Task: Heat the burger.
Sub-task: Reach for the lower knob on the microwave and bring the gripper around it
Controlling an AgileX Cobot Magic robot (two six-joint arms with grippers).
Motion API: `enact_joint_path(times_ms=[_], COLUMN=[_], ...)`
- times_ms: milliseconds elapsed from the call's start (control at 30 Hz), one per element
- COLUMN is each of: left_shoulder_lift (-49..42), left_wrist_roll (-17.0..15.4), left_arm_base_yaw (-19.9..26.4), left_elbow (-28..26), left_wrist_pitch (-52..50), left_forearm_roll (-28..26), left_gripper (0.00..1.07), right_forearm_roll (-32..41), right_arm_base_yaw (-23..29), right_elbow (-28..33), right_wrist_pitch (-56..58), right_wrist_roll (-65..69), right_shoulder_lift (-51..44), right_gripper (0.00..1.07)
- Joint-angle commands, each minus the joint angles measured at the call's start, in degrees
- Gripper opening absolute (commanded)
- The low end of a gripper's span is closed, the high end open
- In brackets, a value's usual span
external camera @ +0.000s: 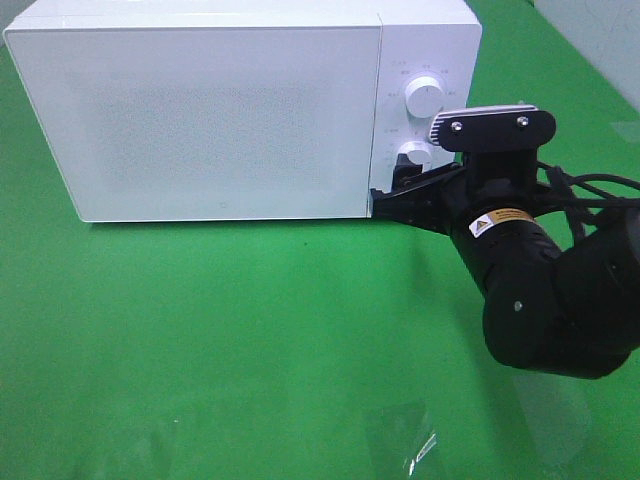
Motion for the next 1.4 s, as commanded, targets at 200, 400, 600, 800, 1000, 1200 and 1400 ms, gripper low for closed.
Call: enact_joint_path(times_ms=[200,400,600,800,1000,1200,1400], left_shoulder_lift=[-1.15,-1.15,-1.15,-1.15,-1.15,-1.15,-1.15], left_wrist_roll=[-0.11,-0.11,-0.11,-0.11,-0.11,-0.11,-0.11], left_arm_base_yaw=[0.06,0.06,0.06,0.06,0.06,0.06,0.06], left_elbow=[0.0,0.0,0.0,0.0,0.0,0.0,0.0], left_wrist_pitch=[-0.52,-0.52,-0.52,-0.52,-0.52,-0.52,-0.52], left_forearm_roll=[-0.52,-0.52,-0.4,-0.4,-0.4,-0.4,-0.4], left_gripper=[1.0,1.0,1.0,1.0,1.0,1.0,1.0], right_forearm_roll=[-0.23,-0.29,-2.35,-4.24,-4.93,-5.33,-6.93], right_arm_base_yaw=[-0.17,-0.34,-2.46,-3.55,-4.41,-5.39,-6.19], right_elbow=[-3.72,-6.7,-9.11,-11.63,-11.8,-11.8,-11.8], right_wrist_pitch=[-2.41,-2.46,-2.23,-0.4,-0.86,-0.86,-0.63], right_wrist_roll=[-0.06,-0.11,-0.06,-0.06,0.23,2.52,2.86], right_shoulder_lift=[3.67,7.28,8.88,10.94,10.94,11.46,11.52], right_gripper=[0.76,0.76,0.76,0.76,0.76,0.76,0.76])
